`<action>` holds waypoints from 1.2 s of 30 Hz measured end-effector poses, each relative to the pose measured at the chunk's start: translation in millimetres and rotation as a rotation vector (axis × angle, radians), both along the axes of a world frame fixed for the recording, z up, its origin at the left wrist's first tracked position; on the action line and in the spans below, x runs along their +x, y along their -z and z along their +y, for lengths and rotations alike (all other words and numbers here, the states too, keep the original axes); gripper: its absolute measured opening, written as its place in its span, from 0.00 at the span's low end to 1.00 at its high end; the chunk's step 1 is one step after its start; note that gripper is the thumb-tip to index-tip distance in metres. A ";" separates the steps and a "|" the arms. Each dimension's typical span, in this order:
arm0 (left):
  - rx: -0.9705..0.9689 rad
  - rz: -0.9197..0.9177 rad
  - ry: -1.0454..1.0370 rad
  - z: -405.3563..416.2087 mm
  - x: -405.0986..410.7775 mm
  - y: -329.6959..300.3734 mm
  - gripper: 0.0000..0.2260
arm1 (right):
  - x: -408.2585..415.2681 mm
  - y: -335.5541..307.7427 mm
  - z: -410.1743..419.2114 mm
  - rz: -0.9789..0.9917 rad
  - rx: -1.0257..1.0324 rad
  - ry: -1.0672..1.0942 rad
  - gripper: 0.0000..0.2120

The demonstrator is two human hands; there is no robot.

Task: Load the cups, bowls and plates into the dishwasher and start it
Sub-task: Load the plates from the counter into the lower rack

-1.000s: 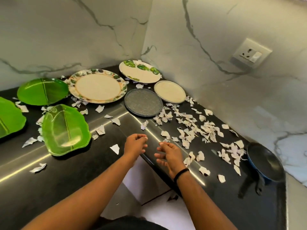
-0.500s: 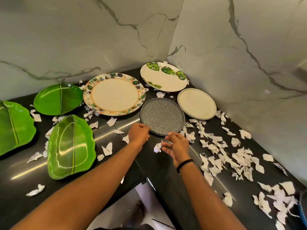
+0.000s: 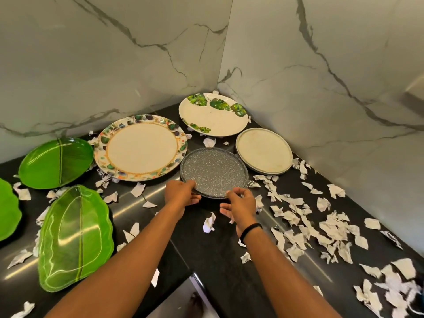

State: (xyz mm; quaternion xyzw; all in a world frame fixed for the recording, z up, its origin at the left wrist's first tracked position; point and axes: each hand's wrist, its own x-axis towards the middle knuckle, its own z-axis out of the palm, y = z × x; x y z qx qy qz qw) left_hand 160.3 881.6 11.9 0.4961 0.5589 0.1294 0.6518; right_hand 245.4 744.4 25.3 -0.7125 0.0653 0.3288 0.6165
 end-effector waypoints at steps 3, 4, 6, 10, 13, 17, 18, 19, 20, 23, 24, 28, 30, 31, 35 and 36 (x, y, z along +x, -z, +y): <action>-0.020 -0.066 0.038 -2.2 -12.7 -11.1 0.04 | -0.8 -7.9 -2.0 -0.033 0.052 0.097 0.14; -0.019 -0.083 0.047 -3.2 -19.0 -15.4 0.04 | -2.9 -11.0 -2.8 -0.054 0.057 0.128 0.15; -0.005 -0.106 0.066 -4.8 -29.8 -22.6 0.05 | -6.5 -16.6 -4.2 -0.132 0.019 0.166 0.18; 0.035 -0.145 0.081 -7.5 -56.5 -38.4 0.07 | -22.0 -34.3 -15.4 -0.239 0.036 0.237 0.35; 0.060 -0.167 0.138 -14.2 -78.3 -47.8 0.07 | -35.2 -43.9 -27.0 -0.266 0.086 0.297 0.39; 0.080 -0.190 0.203 -30.7 -102.9 -49.6 0.10 | -65.1 -50.9 -54.7 -0.241 0.151 0.295 0.28; 0.087 -0.202 0.221 -36.1 -106.3 -49.2 0.10 | -73.9 -50.4 -63.2 -0.235 0.176 0.301 0.26; 0.095 -0.217 0.246 -43.3 -108.7 -48.8 0.10 | -83.9 -50.4 -73.7 -0.231 0.179 0.314 0.24; 0.104 -0.225 0.271 -51.4 -109.4 -49.5 0.10 | -91.4 -46.9 -85.0 -0.233 0.166 0.336 0.27; 0.119 -0.245 0.324 -79.5 -101.4 -49.8 0.11 | -109.0 -39.8 -124.4 -0.212 0.176 0.429 0.19; 0.121 -0.255 0.339 -91.2 -95.8 -49.1 0.10 | -113.6 -38.7 -142.4 -0.216 0.178 0.457 0.12; 0.077 -0.294 0.460 -139.4 -71.8 -45.4 0.05 | -124.2 -40.1 -215.2 -0.231 0.183 0.538 0.08; 0.039 -0.319 0.545 -174.9 -64.0 -54.9 0.08 | -131.6 -44.9 -253.7 -0.242 0.161 0.604 0.07; 0.025 -0.330 0.573 -190.6 -61.9 -59.1 0.10 | -135.2 -47.0 -269.9 -0.246 0.150 0.636 0.07; -0.026 -0.359 0.767 -264.6 -52.0 -61.9 0.11 | -162.7 -48.8 -345.3 -0.288 0.110 0.801 0.07; -0.031 -0.363 0.805 -281.0 -51.4 -60.9 0.11 | -171.4 -49.1 -362.4 -0.289 0.102 0.834 0.07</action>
